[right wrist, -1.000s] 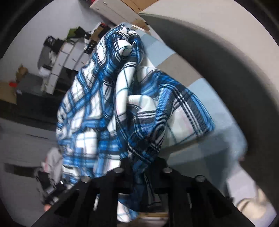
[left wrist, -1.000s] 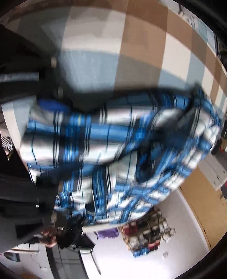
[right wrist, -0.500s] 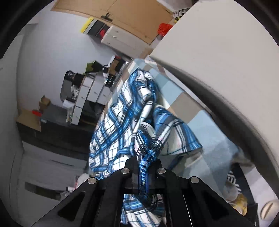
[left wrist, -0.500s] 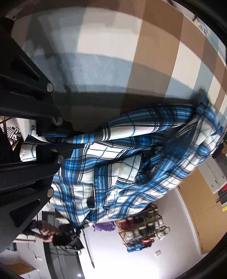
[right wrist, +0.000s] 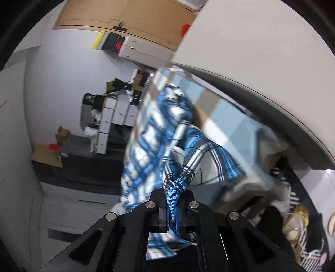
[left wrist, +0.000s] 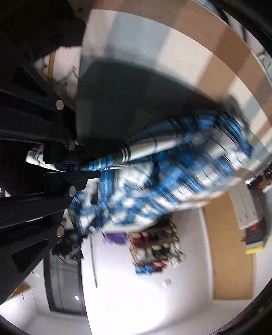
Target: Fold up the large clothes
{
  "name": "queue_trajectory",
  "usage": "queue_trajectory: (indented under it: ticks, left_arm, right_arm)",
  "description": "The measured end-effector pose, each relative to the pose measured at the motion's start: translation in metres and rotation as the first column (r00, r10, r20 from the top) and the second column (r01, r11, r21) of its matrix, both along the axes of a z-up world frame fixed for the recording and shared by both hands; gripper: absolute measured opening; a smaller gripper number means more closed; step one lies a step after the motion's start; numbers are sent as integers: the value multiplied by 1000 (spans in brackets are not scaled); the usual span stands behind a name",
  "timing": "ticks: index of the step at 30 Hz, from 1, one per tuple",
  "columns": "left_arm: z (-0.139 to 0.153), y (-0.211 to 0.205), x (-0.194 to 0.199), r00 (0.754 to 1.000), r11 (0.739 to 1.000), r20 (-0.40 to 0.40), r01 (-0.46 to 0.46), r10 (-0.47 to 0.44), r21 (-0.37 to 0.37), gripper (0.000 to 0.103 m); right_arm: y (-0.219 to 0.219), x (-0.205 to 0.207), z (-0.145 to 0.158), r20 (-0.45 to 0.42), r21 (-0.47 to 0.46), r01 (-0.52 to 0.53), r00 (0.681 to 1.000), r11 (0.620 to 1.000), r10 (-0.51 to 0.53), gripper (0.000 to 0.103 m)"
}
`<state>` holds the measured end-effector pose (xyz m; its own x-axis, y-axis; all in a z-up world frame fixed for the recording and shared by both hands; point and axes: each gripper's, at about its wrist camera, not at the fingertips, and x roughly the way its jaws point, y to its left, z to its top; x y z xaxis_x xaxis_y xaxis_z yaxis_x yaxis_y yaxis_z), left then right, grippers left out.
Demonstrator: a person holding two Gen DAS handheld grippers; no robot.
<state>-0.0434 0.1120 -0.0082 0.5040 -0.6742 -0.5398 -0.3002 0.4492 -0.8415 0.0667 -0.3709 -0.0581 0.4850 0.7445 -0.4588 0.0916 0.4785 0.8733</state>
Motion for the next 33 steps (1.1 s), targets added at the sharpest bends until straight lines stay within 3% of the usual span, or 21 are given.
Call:
queue_trajectory:
  ticks: [5, 9, 14, 19, 21, 22, 23, 25, 27, 29, 30, 31, 32, 33]
  left_arm:
    - [40, 33, 74, 996, 996, 58, -71, 74, -54, 0]
    - [41, 51, 153, 988, 988, 1, -151, 151, -30, 0]
    - [2, 79, 203, 973, 980, -124, -198, 193, -31, 0]
    - [-39, 107, 245, 943, 970, -248, -240, 223, -37, 0]
    - [-62, 116, 257, 927, 967, -308, -247, 215, -67, 16]
    - [-78, 122, 263, 912, 959, -354, -260, 206, -114, 43]
    - [-85, 125, 262, 906, 946, -374, -276, 198, -168, 62]
    - [-79, 131, 261, 913, 950, -373, -252, 169, -187, 65]
    - [-58, 136, 265, 937, 970, -312, -204, 154, -134, 66]
    - [-32, 136, 266, 958, 982, -252, -166, 139, -91, 76]
    - [-18, 135, 266, 968, 989, -221, -137, 120, -62, 77]
    - [-2, 132, 263, 978, 995, -190, -94, 90, -14, 77]
    - [9, 126, 262, 983, 997, -170, -64, 68, 30, 77]
    - [16, 120, 256, 986, 997, -162, -31, 43, 72, 77]
  right_arm:
    - [35, 65, 61, 54, 31, -29, 998, 999, 27, 4]
    - [62, 123, 80, 39, 0, 2, 999, 1000, -2, 4]
    - [83, 189, 51, -92, -45, 52, 994, 998, -56, 4]
    - [82, 249, 10, -210, -114, 110, 969, 987, -133, 4]
    - [85, 271, -7, -260, -150, 92, 957, 984, -129, 5]
    - [89, 282, -17, -295, -159, 53, 950, 986, -98, 5]
    - [92, 289, -23, -319, -163, 23, 945, 986, -74, 5]
    - [98, 302, -32, -349, -200, -53, 937, 978, -21, 6]
    - [102, 307, -27, -337, -240, -107, 941, 965, 21, 6]
    - [106, 308, -17, -314, -236, -165, 945, 957, 86, 15]
    - [108, 308, -5, -276, -230, -194, 953, 954, 127, 43]
    - [108, 305, 6, -234, -220, -197, 961, 955, 144, 82]
    - [107, 303, 18, -185, -213, -188, 971, 959, 150, 93]
    - [105, 296, 35, -120, -216, -180, 980, 960, 157, 97]
